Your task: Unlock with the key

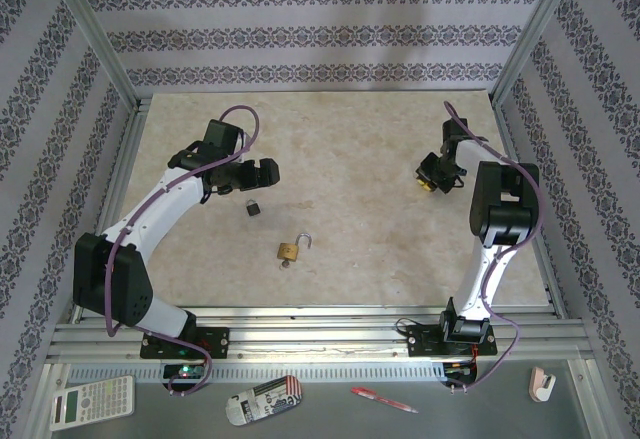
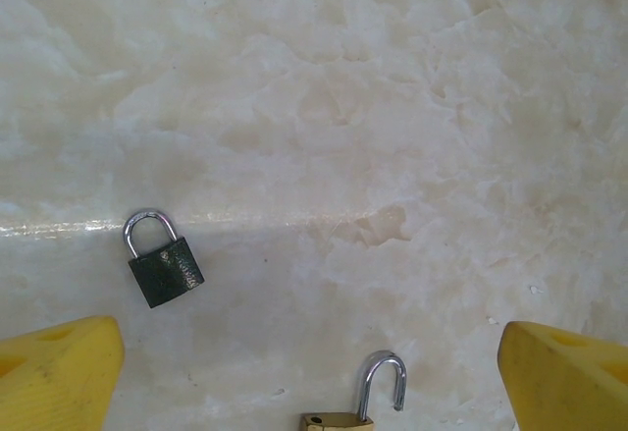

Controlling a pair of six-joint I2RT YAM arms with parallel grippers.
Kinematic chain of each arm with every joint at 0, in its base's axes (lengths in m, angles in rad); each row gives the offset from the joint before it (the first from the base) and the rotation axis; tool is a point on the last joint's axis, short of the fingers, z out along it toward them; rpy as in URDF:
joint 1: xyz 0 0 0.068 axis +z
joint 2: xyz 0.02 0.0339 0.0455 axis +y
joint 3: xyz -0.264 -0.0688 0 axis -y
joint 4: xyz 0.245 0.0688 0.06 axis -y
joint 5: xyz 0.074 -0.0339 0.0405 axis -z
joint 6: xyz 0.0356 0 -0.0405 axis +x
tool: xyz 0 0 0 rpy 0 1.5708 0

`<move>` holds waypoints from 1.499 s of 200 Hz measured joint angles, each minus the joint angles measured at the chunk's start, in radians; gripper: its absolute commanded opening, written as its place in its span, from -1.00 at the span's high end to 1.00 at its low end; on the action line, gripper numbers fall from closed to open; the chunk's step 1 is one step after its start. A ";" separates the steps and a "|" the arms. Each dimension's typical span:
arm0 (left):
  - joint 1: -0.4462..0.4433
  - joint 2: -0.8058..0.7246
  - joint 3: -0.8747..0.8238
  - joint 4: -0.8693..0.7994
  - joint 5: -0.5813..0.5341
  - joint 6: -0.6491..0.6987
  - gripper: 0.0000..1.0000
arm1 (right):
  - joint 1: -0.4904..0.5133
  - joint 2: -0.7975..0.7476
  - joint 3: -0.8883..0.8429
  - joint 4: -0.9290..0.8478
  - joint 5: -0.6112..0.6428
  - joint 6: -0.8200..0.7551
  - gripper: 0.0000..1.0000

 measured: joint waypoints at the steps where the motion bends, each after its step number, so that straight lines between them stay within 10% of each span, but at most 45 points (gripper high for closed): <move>1: 0.000 0.000 0.000 0.000 0.002 0.000 -0.92 | 0.000 0.000 0.001 0.000 0.000 -0.003 0.95; 68: -0.085 0.000 -0.050 0.135 0.149 -0.032 -0.90 | 0.018 -0.041 -0.062 0.060 -0.004 -0.013 1.00; 189: -0.276 0.272 -0.188 1.152 0.434 -0.735 -0.50 | 0.288 -0.691 -0.374 0.092 -0.021 0.045 1.00; 300: -0.347 0.339 -0.167 1.275 0.410 -0.803 -0.06 | 0.465 -0.751 -0.416 0.137 -0.048 0.164 1.00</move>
